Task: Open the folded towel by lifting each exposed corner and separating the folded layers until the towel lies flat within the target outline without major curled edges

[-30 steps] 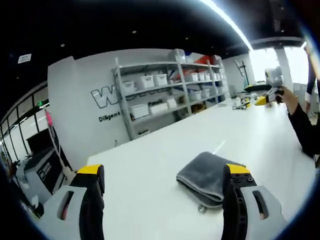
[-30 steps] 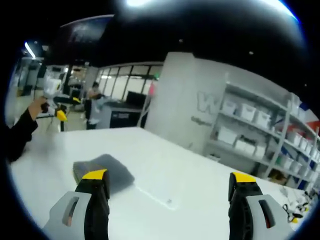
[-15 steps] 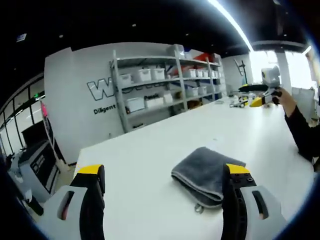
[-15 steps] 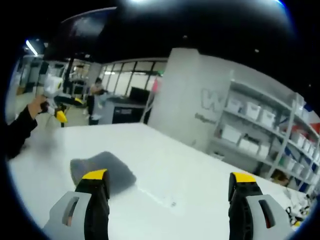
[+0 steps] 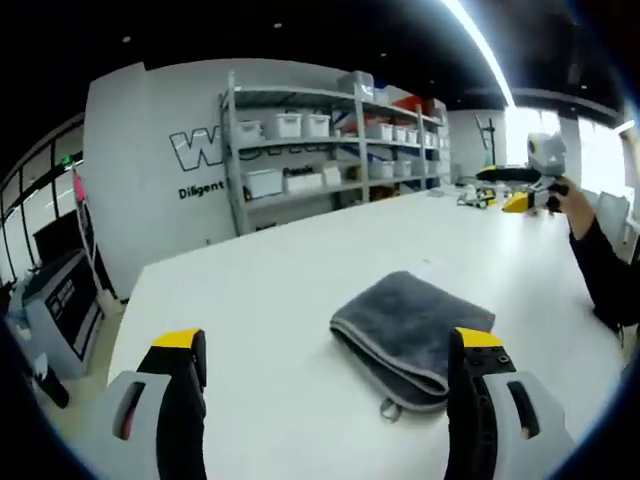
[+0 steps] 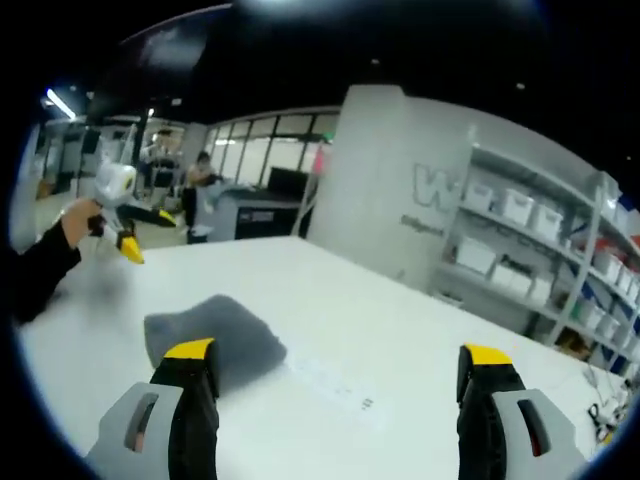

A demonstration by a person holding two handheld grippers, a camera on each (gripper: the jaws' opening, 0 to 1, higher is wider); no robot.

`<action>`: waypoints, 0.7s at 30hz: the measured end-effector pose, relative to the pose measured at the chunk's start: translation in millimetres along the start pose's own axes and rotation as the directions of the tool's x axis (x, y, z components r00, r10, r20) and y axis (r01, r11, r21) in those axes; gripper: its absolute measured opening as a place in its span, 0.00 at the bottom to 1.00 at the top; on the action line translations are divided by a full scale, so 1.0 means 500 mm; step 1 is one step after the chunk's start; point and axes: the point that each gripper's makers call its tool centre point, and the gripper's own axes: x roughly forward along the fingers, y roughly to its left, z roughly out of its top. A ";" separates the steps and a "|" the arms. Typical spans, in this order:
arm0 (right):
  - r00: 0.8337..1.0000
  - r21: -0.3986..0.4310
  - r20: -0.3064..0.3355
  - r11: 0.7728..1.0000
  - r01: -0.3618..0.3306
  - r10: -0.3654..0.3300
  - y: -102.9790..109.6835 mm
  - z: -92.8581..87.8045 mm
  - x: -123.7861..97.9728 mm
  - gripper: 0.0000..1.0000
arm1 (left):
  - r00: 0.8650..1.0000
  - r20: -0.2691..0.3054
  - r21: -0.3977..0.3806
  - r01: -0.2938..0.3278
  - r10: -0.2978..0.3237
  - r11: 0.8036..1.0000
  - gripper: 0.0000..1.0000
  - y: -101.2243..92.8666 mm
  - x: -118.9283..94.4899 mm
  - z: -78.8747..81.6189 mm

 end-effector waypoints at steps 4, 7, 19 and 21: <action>1.000 0.030 0.006 0.999 -0.011 0.011 0.003 -0.002 0.003 1.00 | 0.999 -0.002 -0.034 0.035 -0.035 0.999 0.97 -0.010 0.008 -0.008; 1.000 0.061 0.013 0.998 -0.027 0.027 0.014 -0.006 0.010 1.00 | 0.999 0.005 -0.072 0.052 -0.051 0.996 0.98 -0.017 0.013 -0.010; 0.994 0.135 -0.027 0.986 -0.103 0.107 0.058 -0.048 0.036 1.00 | 0.988 -0.024 -0.174 0.144 -0.150 0.974 0.96 -0.049 0.046 -0.057; 0.993 0.135 -0.036 0.985 -0.103 0.109 0.064 -0.053 0.037 1.00 | 0.988 -0.033 -0.170 0.142 -0.150 0.975 0.96 -0.054 0.050 -0.064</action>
